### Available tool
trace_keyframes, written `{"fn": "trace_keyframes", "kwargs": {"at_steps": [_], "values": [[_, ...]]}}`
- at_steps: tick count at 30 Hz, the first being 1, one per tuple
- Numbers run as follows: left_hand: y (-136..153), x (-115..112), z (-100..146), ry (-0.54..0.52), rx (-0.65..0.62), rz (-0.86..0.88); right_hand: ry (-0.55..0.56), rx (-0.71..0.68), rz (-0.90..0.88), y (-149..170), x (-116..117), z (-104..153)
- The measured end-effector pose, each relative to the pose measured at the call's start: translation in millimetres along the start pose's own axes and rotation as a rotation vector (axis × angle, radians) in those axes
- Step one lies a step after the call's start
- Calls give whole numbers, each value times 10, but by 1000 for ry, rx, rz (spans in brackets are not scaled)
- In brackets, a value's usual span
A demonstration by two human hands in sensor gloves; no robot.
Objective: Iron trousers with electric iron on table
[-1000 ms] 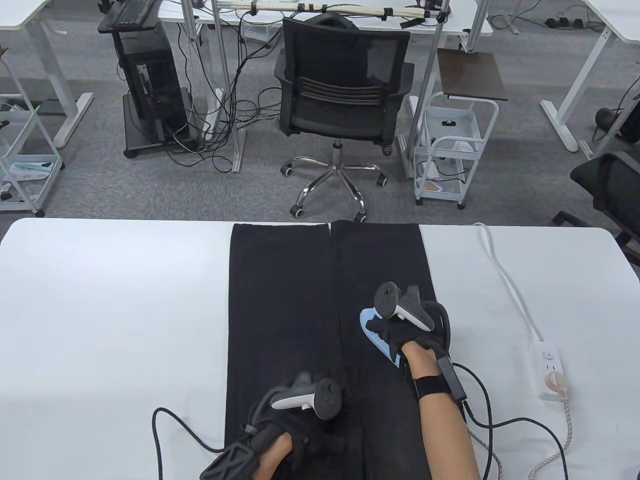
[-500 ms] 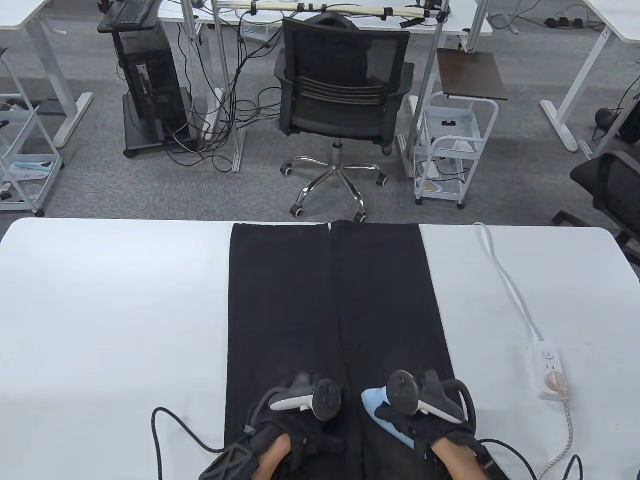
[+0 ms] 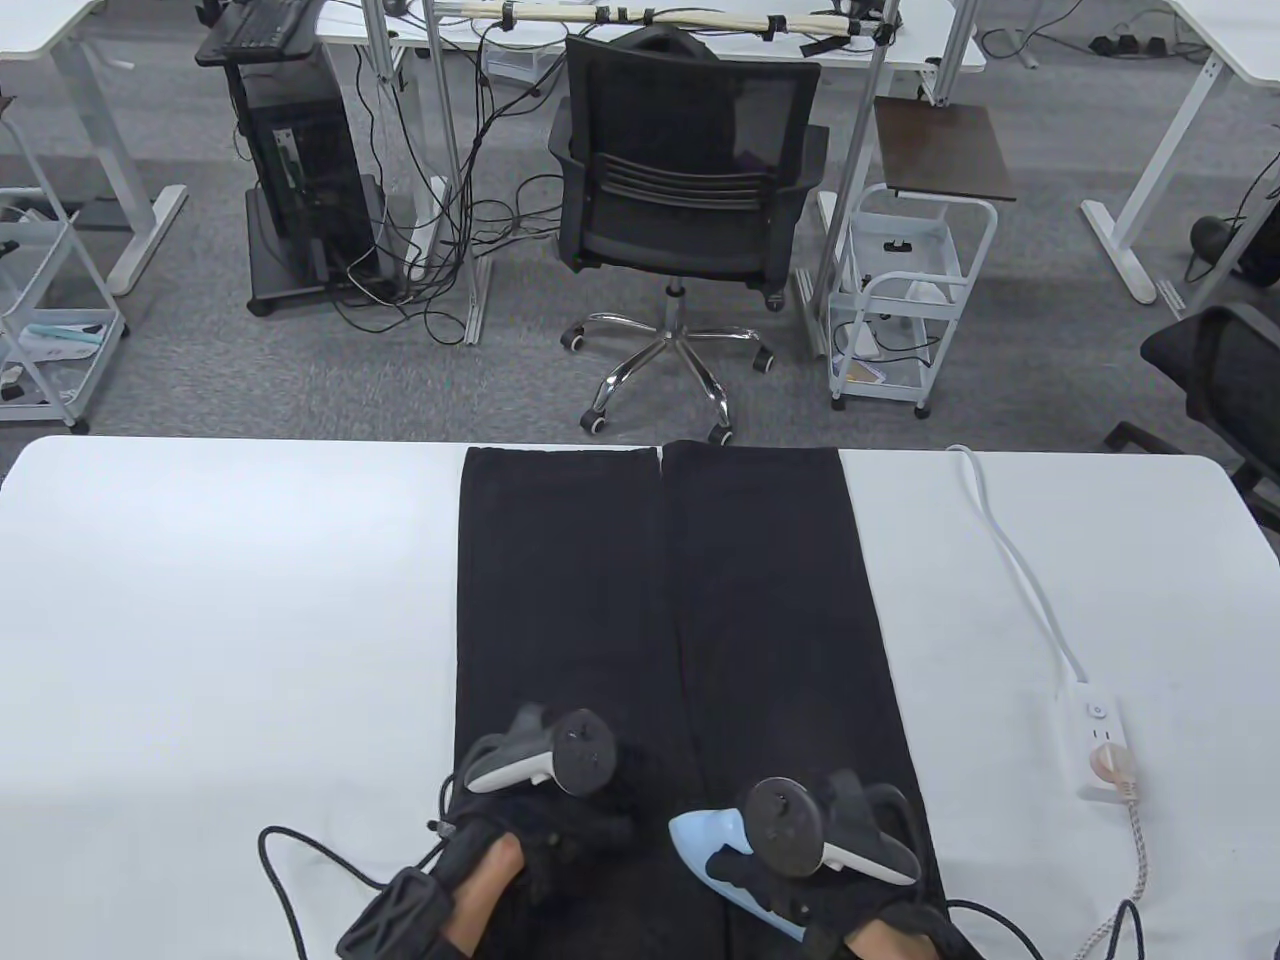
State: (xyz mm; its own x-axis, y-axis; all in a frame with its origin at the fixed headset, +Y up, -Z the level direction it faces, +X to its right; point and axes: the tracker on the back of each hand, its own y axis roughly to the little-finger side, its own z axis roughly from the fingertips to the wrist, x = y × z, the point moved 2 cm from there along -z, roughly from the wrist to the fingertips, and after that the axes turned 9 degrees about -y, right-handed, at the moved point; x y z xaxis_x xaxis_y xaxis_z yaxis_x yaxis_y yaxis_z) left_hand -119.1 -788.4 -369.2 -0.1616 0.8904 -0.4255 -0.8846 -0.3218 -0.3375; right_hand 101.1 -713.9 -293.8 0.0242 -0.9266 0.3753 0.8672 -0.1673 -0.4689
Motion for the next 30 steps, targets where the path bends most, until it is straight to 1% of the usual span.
{"fn": "trace_keyframes", "kwargs": {"at_steps": [2,5,8,11,12,13,14,15,16,17,18,20,22,25,30], "values": [[282,115,111,-21,58,22,2,-79,39,-351,-58,-45],[647,168,256,-7,148,14,-15,-161,82,-768,8,-196],[937,102,351,18,226,-8,-71,-194,109,-1015,190,-417],[1132,-17,382,39,271,-31,-117,-181,139,-1129,395,-636],[1168,-55,382,49,274,-29,-132,-173,148,-1139,434,-690],[1205,-69,385,50,248,8,-146,-167,158,-1143,456,-739],[1223,-69,386,29,246,52,-165,-162,172,-1153,436,-779],[1239,-79,382,24,255,82,-150,-170,162,-1135,423,-827],[1235,-88,376,32,253,80,-129,-142,163,-1125,410,-913],[1234,-84,366,44,246,69,-101,-123,208,-1115,381,-990],[1233,-80,365,46,249,66,-73,-103,241,-1094,342,-1055],[1233,-86,360,43,249,68,-73,-69,186,-1004,248,-1278],[1237,-92,358,46,246,70,-56,-36,177,-930,157,-1473],[1231,-85,363,51,240,78,-49,29,144,-778,-26,-1868],[1231,-84,368,50,235,88,-32,152,80,-533,-259,-2347]]}}
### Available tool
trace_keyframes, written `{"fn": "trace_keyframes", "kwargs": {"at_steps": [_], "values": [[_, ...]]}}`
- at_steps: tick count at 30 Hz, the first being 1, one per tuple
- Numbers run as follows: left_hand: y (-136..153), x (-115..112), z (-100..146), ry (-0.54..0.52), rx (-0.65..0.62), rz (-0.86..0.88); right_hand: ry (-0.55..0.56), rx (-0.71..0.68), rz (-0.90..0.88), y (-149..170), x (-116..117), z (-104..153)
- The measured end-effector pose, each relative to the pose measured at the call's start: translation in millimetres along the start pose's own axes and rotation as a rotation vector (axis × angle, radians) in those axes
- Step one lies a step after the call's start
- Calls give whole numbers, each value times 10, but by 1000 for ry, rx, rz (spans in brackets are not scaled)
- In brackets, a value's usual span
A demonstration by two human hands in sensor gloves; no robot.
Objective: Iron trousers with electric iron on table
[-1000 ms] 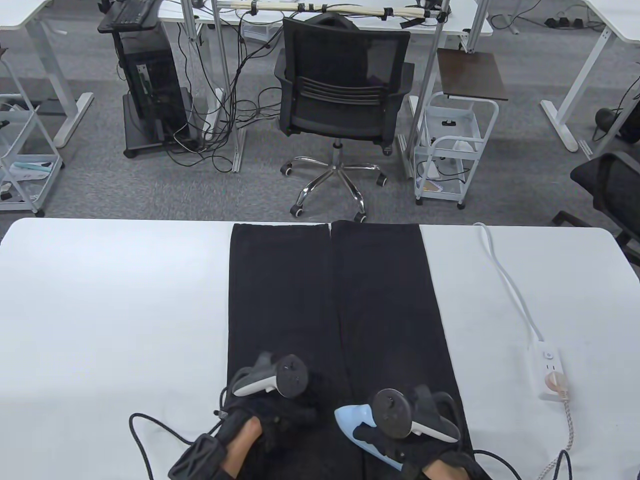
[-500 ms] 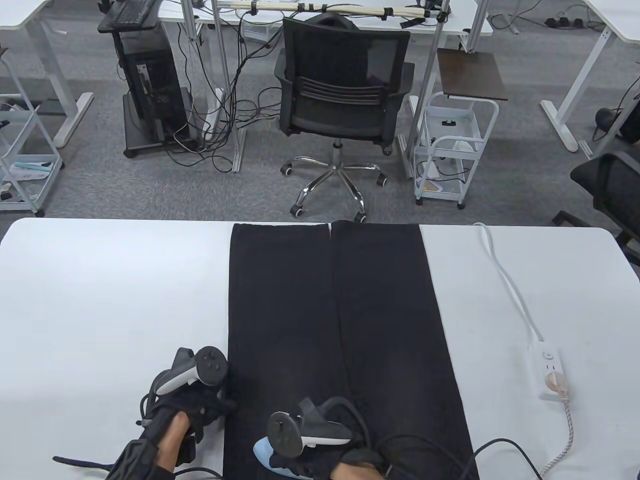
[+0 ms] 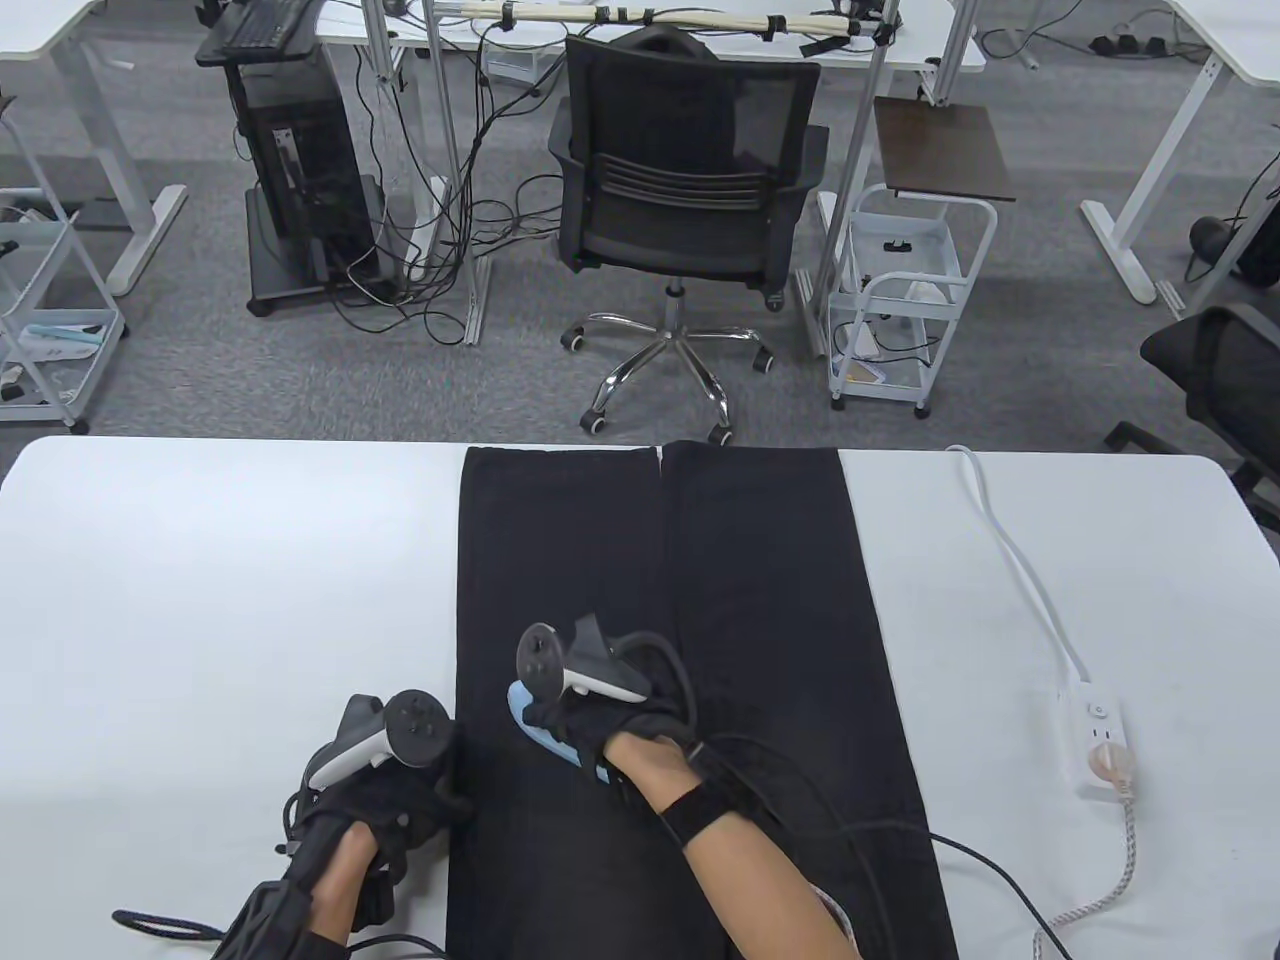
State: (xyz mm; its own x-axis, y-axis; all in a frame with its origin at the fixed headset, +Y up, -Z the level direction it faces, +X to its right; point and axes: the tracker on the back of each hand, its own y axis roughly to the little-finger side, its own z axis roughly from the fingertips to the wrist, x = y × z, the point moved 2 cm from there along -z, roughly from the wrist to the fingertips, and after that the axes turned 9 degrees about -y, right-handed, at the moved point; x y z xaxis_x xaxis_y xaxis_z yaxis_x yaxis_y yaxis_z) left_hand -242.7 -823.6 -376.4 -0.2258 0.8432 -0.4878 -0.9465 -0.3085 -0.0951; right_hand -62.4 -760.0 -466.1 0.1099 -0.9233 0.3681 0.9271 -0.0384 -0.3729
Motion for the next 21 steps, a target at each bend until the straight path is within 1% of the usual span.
{"fn": "trace_keyframes", "kwargs": {"at_steps": [2,4,6,11,14,17,21], "values": [[-1,1,0,-3,1,-4,-4,68,-30,89,-79,-172],[2,2,1,-4,2,-4,-3,124,-51,147,-132,-285],[2,0,2,-6,2,-3,-2,152,-78,178,-154,-337],[3,0,8,-13,4,-4,-11,184,-81,170,-123,-277],[6,-3,11,-17,5,0,-21,176,-63,123,-63,-145],[6,-6,14,-18,6,2,-20,111,-28,32,40,86],[8,-9,17,-19,7,4,-33,13,12,-136,229,509]]}}
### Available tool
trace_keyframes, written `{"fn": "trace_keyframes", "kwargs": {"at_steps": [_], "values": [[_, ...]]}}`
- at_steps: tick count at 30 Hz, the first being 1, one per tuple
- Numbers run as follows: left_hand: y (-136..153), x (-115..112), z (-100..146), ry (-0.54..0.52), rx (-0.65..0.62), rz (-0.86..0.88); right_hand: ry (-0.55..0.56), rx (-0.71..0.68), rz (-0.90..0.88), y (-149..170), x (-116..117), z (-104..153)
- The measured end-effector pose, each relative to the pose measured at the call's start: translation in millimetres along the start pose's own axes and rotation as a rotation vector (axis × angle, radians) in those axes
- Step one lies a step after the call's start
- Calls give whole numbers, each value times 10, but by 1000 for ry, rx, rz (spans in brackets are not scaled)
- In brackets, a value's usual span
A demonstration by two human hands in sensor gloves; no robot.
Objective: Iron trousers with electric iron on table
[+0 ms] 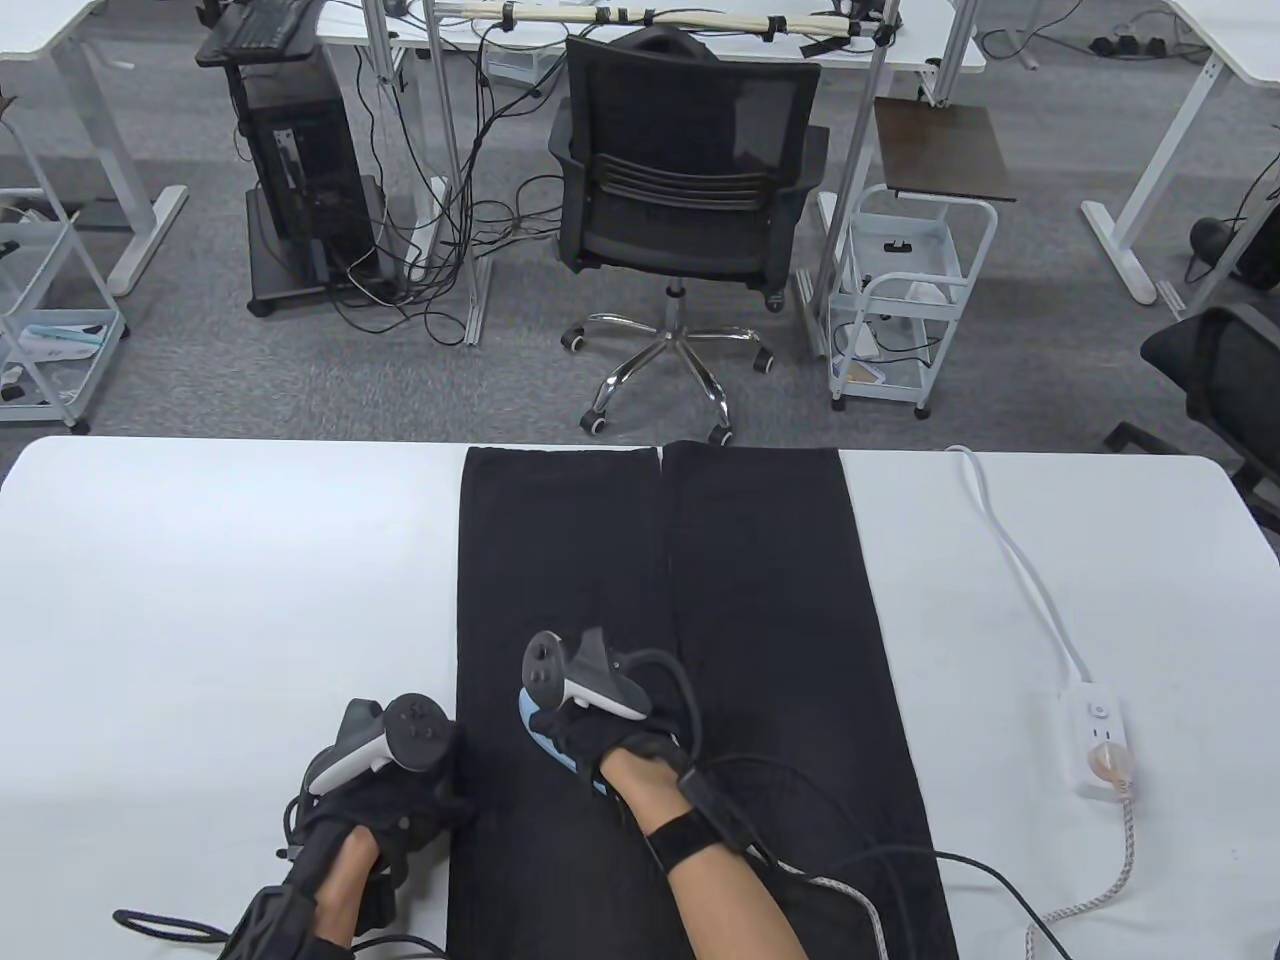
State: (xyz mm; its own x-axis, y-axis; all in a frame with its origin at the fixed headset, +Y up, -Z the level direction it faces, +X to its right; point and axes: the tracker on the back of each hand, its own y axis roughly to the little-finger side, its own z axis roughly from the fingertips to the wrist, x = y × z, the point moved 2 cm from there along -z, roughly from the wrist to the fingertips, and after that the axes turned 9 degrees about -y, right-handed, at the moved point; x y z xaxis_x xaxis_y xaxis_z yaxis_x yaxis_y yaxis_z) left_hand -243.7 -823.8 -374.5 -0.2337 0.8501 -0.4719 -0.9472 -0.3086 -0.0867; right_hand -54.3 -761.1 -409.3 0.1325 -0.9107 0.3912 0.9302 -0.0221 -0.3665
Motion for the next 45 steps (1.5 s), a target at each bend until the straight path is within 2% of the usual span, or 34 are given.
{"fn": "trace_keyframes", "kwargs": {"at_steps": [4,9,12,16,21,27,36,40,45], "values": [[2,-9,10,-3,4,5,-11,-127,57,-217,249,518],[4,-19,21,-9,11,10,-29,-251,112,-397,506,1048],[5,-19,23,-6,10,11,-21,-284,132,-449,578,1198],[7,-18,26,-4,9,12,-20,-283,102,-433,571,1178],[8,-18,27,0,8,11,17,-231,76,-366,425,883],[6,-16,21,4,5,13,26,-128,23,-190,80,158],[-3,-7,4,10,1,15,35,35,-39,41,-328,-684],[-3,-9,1,8,2,17,34,113,-74,129,-415,-862],[-3,-11,1,6,3,19,34,143,-75,129,-400,-835]]}}
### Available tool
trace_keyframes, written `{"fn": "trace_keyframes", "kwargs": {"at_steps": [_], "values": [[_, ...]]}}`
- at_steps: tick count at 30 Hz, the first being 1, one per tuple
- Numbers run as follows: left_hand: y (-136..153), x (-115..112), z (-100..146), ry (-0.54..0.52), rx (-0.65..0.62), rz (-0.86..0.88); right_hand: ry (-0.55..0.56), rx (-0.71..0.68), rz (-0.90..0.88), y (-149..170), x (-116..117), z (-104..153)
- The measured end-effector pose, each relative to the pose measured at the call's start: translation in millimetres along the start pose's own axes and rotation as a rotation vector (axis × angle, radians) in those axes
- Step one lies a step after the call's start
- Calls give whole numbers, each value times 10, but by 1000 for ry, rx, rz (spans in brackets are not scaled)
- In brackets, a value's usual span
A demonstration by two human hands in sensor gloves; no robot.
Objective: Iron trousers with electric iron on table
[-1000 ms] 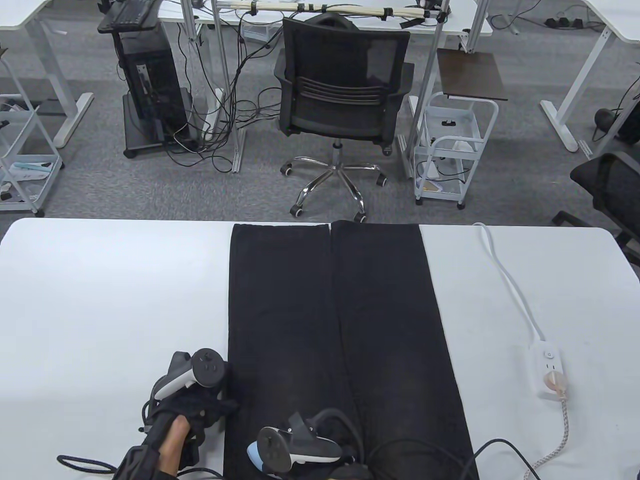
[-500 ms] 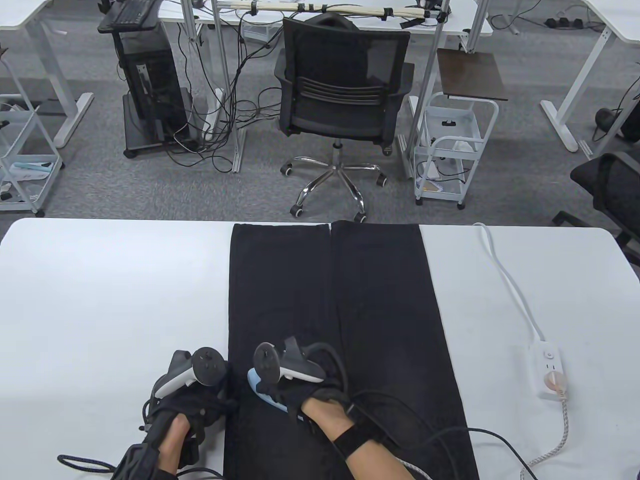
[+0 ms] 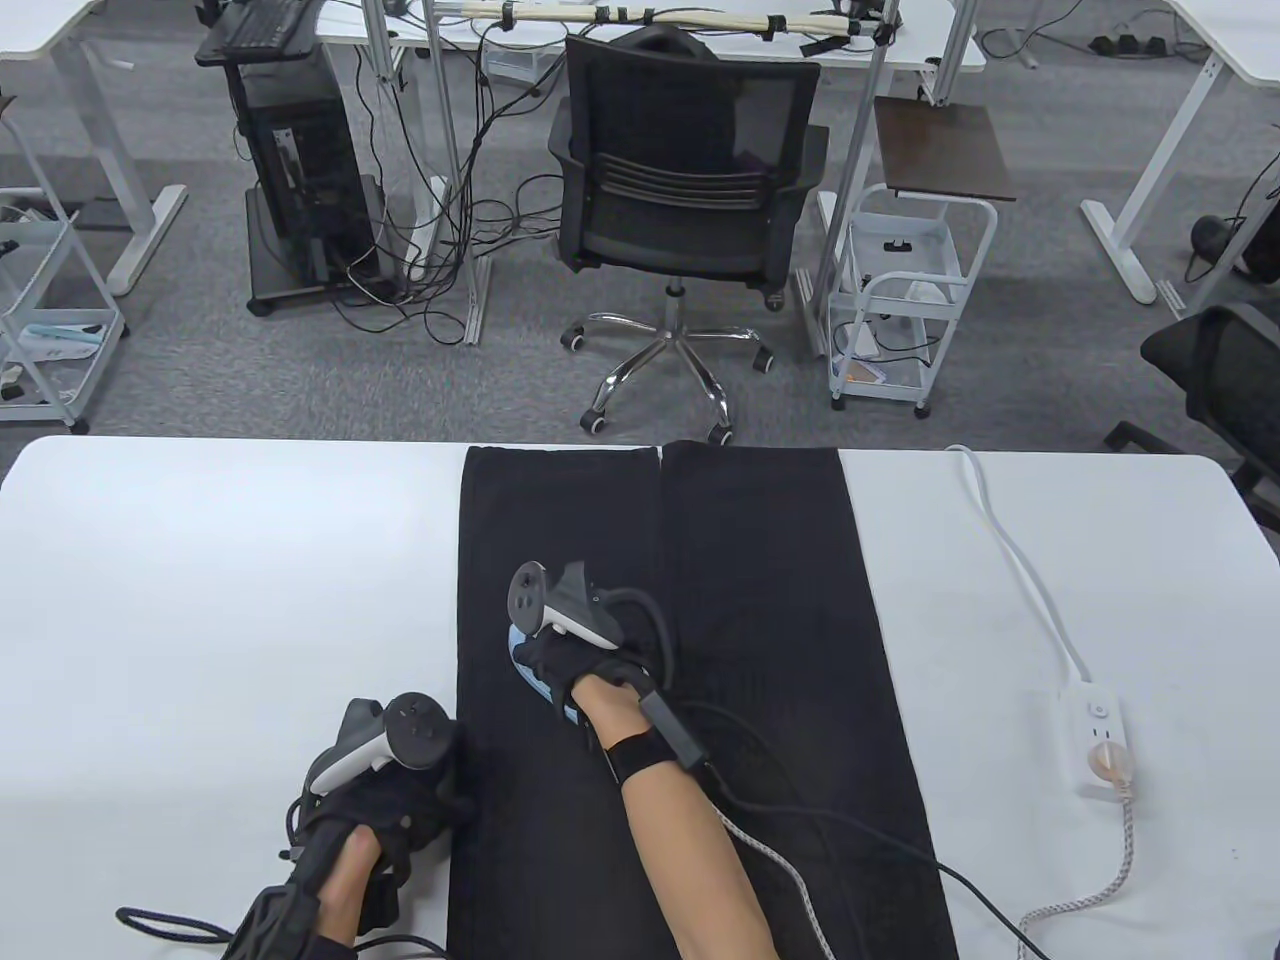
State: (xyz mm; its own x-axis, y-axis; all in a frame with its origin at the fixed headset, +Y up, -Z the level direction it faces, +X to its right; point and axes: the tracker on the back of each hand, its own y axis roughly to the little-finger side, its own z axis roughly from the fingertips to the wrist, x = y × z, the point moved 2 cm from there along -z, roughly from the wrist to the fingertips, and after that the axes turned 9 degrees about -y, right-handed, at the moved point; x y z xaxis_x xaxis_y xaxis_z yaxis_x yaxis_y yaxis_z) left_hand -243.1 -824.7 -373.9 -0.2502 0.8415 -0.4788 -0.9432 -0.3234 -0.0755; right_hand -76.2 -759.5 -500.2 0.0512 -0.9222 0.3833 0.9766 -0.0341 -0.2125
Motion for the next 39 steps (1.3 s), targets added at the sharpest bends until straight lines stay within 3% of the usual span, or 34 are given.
{"fn": "trace_keyframes", "kwargs": {"at_steps": [8,19,23,31,35,39], "values": [[8,-3,3,-5,2,12,-36,-74,17,-15,167,342],[27,-15,18,-14,2,21,-152,-439,182,-192,782,1699],[32,-18,21,-15,1,27,-129,-502,213,-166,890,1953],[32,-14,20,-9,3,28,-71,-468,195,-171,805,1775],[30,-12,14,-3,0,27,-38,-390,157,-164,614,1350],[27,-8,5,0,-2,26,-21,-264,104,-124,345,753]]}}
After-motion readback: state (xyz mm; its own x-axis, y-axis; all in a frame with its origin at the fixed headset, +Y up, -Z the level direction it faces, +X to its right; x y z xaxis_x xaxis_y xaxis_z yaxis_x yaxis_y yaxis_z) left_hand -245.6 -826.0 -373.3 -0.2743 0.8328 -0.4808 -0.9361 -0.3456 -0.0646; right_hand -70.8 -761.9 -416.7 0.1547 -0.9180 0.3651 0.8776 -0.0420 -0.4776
